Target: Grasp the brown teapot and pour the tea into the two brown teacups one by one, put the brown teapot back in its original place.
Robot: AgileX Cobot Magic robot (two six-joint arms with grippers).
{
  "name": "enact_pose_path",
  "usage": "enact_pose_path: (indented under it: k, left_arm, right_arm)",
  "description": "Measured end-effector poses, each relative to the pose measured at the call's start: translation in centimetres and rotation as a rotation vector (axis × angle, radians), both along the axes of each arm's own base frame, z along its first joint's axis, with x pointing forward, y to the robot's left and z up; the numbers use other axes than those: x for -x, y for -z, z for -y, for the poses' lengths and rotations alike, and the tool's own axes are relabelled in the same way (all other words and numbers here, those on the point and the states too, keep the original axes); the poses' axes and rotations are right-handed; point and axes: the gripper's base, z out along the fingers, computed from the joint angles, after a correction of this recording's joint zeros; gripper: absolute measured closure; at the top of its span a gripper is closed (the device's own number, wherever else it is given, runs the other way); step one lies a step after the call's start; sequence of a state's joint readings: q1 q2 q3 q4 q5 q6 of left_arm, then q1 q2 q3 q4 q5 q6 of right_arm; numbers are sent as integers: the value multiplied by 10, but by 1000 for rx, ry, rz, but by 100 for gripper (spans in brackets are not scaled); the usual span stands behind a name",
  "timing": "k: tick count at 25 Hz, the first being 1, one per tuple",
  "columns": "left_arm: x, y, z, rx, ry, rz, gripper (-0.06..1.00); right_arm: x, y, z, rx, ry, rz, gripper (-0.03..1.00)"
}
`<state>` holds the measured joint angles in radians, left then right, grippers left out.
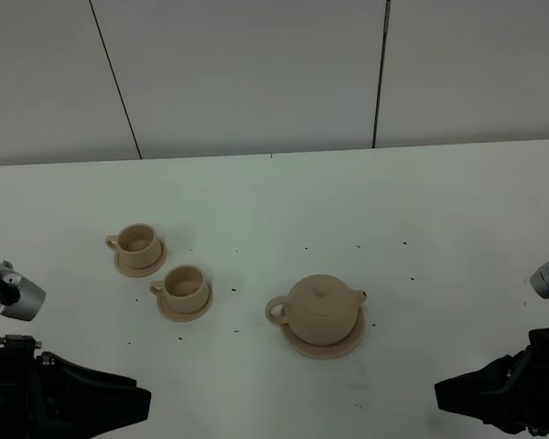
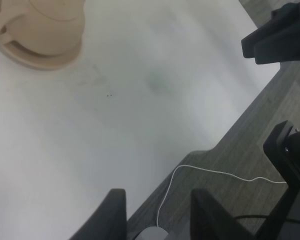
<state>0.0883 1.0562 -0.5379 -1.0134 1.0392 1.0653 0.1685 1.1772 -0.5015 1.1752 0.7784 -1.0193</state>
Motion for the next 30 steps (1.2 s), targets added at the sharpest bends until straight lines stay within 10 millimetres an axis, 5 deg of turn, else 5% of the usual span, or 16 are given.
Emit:
enact_pose_path:
  k: [30]
  left_arm:
    - [-2,0,-1,-8,-28,5,57]
  right_arm:
    - [2,-1,-2,-20,-20,-16,73]
